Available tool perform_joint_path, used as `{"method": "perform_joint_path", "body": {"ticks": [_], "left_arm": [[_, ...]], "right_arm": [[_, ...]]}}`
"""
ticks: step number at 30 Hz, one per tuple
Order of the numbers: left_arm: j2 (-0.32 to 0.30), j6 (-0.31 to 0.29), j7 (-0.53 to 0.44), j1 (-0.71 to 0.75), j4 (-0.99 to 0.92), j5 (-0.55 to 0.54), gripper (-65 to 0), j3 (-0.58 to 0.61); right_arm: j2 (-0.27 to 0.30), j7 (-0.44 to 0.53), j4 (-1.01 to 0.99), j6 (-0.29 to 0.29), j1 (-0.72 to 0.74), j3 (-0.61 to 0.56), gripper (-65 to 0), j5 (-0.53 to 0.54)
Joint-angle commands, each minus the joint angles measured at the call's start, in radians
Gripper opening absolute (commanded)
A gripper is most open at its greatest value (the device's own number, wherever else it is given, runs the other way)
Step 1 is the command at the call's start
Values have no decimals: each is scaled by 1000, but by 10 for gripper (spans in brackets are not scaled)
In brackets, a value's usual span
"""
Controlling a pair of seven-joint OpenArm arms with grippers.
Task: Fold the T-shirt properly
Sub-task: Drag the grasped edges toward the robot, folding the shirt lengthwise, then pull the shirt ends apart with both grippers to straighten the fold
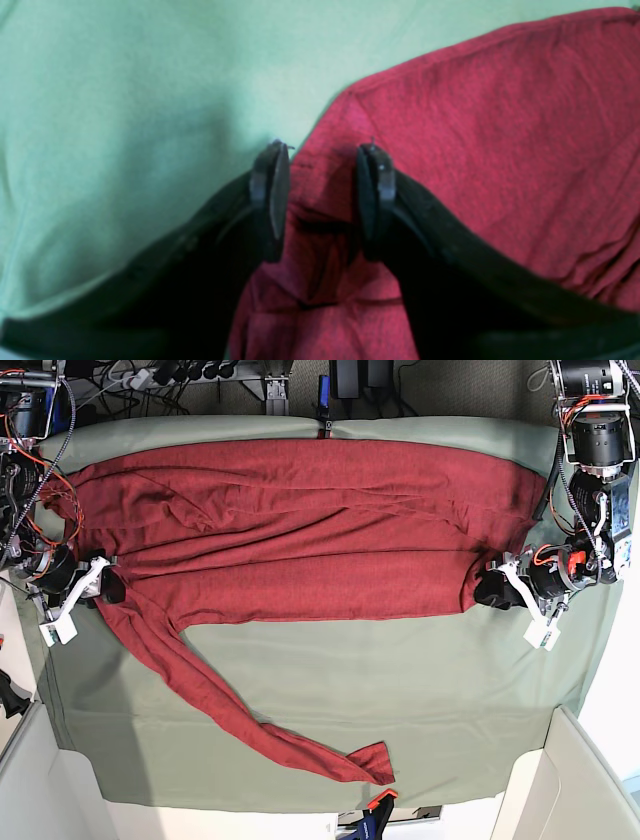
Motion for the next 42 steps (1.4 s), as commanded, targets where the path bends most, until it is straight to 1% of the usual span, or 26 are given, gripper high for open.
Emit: {"method": "perform_joint_path", "body": {"ticks": [1,5,6,9,11,13,15,17,20,24,28,31,32,33,36,37,42], "left_arm": [[-20,-15,-6,-24,17,-26,-394,-7],[-19,-15,34,-23,17,-69,-395,-7],[-19,-15,34,-21,17,-68,-395,-7],[-19,-15,33,-18,17,-45,-398,-6],[-20,-15,33,-18,17,-34,-441,-5],[-20,-15,33,-18,17,-31,-482,-5],[-19,-15,32,-18,17,-31,-492,-5],[-19,-15,32,-18,17,-30,-520,-5],[-19,-15,33,-18,17,-29,-572,-5],[-20,-15,32,-18,17,-14,-650,-5],[-20,-15,27,-18,17,14,-650,-5],[-20,-15,-1,-19,17,34,-650,-5],[-20,-15,-13,-19,17,39,-650,-5],[-20,-15,-28,-19,17,42,-650,-5],[-20,-15,-50,-21,17,45,-650,-6],[-21,-15,-50,-22,18,45,-650,-6],[-43,-15,-50,-23,38,36,-650,-6]], "right_arm": [[16,23,17,-11,31,9,-420,15],[16,19,17,-27,83,20,-420,8],[16,19,17,-28,100,26,-420,4],[15,12,16,-55,146,35,-420,-18],[10,12,10,-69,172,35,-420,-36],[-11,13,-17,-87,202,35,-420,-53],[-45,21,-67,-90,235,35,-420,-57],[-83,42,-130,-89,267,35,-419,-67],[-135,100,-218,-90,308,35,-395,-140],[-178,138,-302,-90,349,34,-395,-219],[-190,175,-370,-95,355,15,-395,-276],[-196,177,-410,-97,354,-19,-396,-282],[-198,177,-414,-97,354,-35,-407,-282],[-198,177,-415,-97,354,-51,-443,-282],[-198,176,-411,-97,355,-79,-617,-286],[-198,175,-407,-97,354,-80,-650,-285],[-198,125,-345,-97,349,-79,-650,-284]]}}
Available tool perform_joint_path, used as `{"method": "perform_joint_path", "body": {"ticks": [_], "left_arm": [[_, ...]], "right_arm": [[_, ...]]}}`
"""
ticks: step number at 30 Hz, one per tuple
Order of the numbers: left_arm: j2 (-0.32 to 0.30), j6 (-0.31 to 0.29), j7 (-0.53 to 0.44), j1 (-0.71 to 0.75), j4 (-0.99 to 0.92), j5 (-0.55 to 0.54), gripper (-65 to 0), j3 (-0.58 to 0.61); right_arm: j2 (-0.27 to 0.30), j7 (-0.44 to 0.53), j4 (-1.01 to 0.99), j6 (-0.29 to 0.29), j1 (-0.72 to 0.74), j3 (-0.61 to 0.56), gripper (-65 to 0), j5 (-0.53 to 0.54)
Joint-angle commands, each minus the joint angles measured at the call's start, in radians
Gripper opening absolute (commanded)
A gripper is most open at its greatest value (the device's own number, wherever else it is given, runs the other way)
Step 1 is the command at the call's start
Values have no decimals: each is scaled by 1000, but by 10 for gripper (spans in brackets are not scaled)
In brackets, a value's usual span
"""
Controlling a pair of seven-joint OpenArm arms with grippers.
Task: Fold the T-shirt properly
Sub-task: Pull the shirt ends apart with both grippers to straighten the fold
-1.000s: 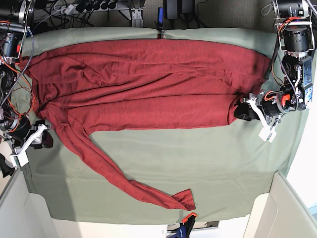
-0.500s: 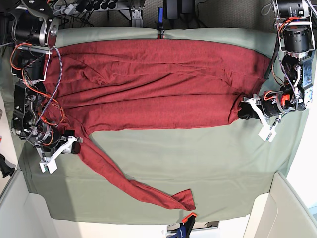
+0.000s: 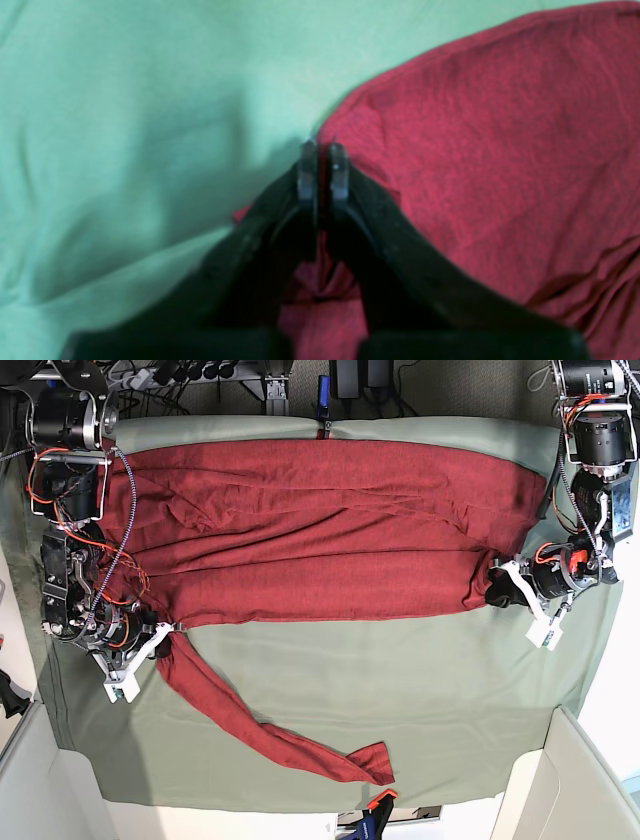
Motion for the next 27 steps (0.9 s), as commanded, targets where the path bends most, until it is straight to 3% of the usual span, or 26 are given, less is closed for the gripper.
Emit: {"method": "perform_joint_path", "body": {"ticks": [1,8,23,27], "left_arm": [[-34,-12,-19,-24,35,-19,-650,-7],[-86,-12,-2,12,202,-19,-650,-7],[-94,-12,14,54,226,-23,-650,-7],[-120,-12,8,103,323,-39,-650,-7]], "right_arm": [[2,-10,45,5,21,-2,-650,17],[25,-110,283,5,-73,-2,-650,77],[58,-131,449,8,-207,-2,-650,117],[70,-132,515,8,-267,0,-650,136]]}}
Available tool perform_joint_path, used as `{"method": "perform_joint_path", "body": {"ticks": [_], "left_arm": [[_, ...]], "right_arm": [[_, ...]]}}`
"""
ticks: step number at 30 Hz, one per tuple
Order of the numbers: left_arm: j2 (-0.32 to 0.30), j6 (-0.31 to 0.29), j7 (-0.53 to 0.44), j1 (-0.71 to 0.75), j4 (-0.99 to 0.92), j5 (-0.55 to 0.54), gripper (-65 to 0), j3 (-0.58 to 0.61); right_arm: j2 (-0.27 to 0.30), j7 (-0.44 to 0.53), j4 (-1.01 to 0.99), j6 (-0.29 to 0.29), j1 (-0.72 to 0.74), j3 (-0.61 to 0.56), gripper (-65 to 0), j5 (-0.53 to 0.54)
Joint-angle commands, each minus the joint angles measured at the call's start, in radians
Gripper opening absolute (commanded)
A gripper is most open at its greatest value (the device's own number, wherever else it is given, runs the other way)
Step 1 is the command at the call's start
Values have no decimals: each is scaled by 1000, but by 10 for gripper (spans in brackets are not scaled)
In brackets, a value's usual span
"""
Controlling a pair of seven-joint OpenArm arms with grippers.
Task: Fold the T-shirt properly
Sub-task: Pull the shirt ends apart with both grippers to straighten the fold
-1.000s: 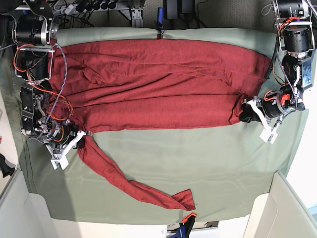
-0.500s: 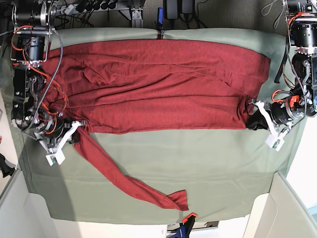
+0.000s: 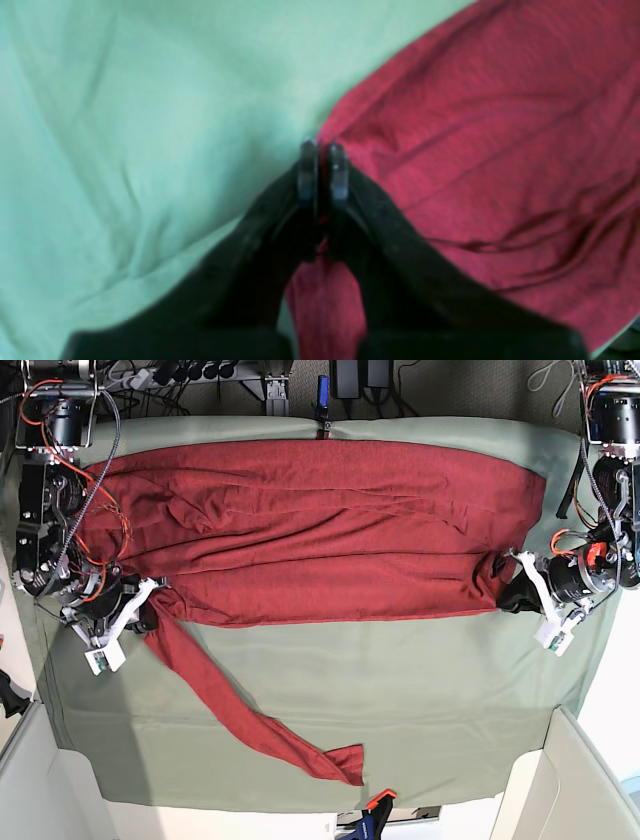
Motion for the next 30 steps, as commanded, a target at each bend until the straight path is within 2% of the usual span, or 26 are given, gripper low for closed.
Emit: {"method": "perform_joint_path", "body": {"ticks": [1,6,15,21,28,30], "left_arm": [[-26,-8,-21,-4,46,-6,-650,-7],[-39,-8,-22,70,153,56,-650,-7],[-101,-8,-2,173,267,72,-650,-41],[-113,-8,25,219,276,80,-650,-41],[-114,-8,74,224,276,86,-650,-41],[-114,-8,99,225,277,85,-650,-41]], "right_arm": [[15,16,37,5,-4,8,-650,13],[17,16,145,20,-96,23,-650,16],[17,17,304,23,-245,64,-650,32],[21,15,333,53,-289,130,-650,84],[49,13,337,58,-344,164,-650,113],[50,5,338,80,-355,171,-650,137]]}}
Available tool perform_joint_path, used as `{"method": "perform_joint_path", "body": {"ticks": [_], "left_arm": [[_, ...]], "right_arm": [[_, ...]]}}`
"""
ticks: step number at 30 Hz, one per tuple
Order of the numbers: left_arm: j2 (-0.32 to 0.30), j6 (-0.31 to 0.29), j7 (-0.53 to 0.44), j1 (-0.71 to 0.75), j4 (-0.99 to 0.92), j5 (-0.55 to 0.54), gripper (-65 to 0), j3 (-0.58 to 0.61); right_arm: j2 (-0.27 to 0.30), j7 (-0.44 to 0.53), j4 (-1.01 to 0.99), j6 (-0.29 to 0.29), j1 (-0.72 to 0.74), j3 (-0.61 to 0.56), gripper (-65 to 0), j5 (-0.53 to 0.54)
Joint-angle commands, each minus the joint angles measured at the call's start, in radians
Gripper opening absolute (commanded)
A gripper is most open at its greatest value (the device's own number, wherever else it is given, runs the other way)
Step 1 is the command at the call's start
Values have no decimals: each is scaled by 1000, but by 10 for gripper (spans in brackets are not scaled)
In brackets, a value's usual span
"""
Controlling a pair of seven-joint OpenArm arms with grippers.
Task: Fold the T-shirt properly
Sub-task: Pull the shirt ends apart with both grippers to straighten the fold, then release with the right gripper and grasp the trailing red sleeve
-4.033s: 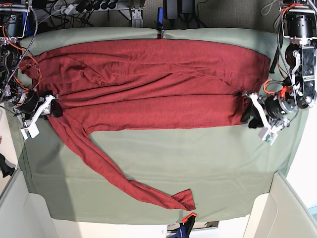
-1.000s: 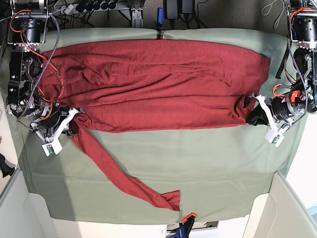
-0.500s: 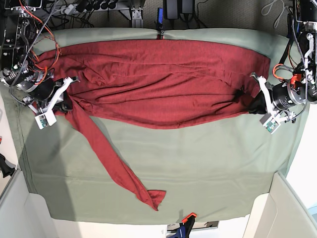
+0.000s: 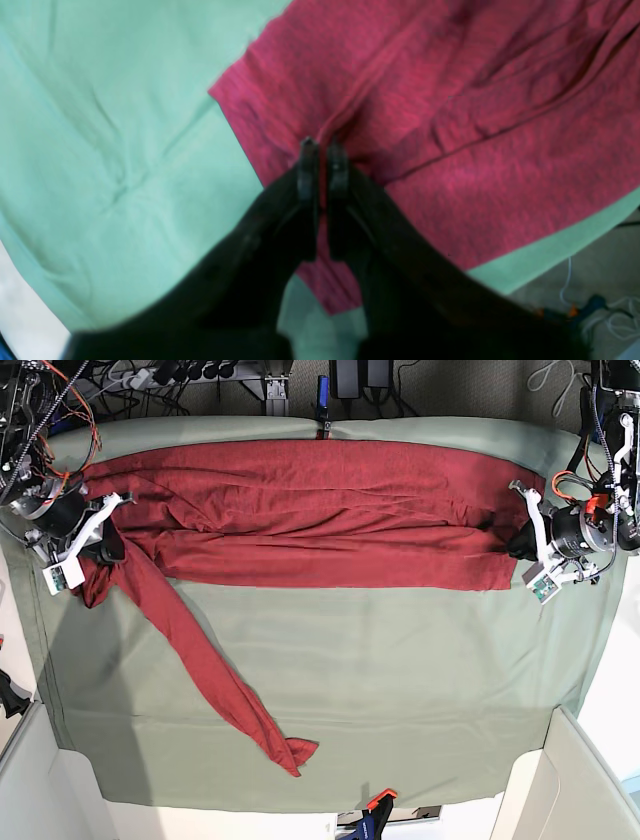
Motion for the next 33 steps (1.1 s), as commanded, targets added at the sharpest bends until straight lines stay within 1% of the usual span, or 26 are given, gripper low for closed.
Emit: {"method": "perform_joint_path", "body": {"ticks": [1,4,8,10,11,12,13,14,15,16,21,25,29,31,33], "left_arm": [[-23,-5,2,-5,14,-11,-650,-13],[-23,-5,11,28,14,-39,-650,-13],[-23,-5,10,62,14,-45,-649,-13],[-23,-5,9,62,14,-45,-544,-13],[-23,-5,2,62,14,-45,-489,-13],[-23,-5,-4,62,14,-45,-441,-13],[-23,-5,-5,62,14,-50,-405,-13],[-23,-5,-5,62,14,-66,-388,-13],[-23,-5,-5,62,14,-88,-385,-13],[-23,-5,-5,61,14,-111,-385,-13],[-23,-5,11,61,23,-226,-385,-13],[-23,-5,37,61,43,-290,-385,-13],[-23,-5,35,61,70,-311,-385,-13],[-23,-5,31,61,81,-311,-385,-13],[-23,-5,25,59,82,-311,-385,-13]], "right_arm": [[15,16,23,13,0,8,-650,32],[14,16,23,13,-21,8,-650,55],[12,18,23,12,-30,8,-650,61],[12,22,23,12,-30,8,-650,61],[12,24,23,12,-30,8,-637,61],[12,27,23,9,-30,8,-574,61],[12,35,23,9,-30,8,-512,61],[12,52,23,9,-30,8,-458,60],[12,71,23,9,-27,8,-422,61],[12,84,23,9,-20,8,-403,60],[-14,87,24,8,64,10,-401,58],[-74,89,24,9,144,9,-401,46],[-142,114,11,-3,225,0,-401,-15],[-166,139,-12,-13,267,-18,-401,-78],[-182,169,-57,-36,316,-51,-401,-159]]}}
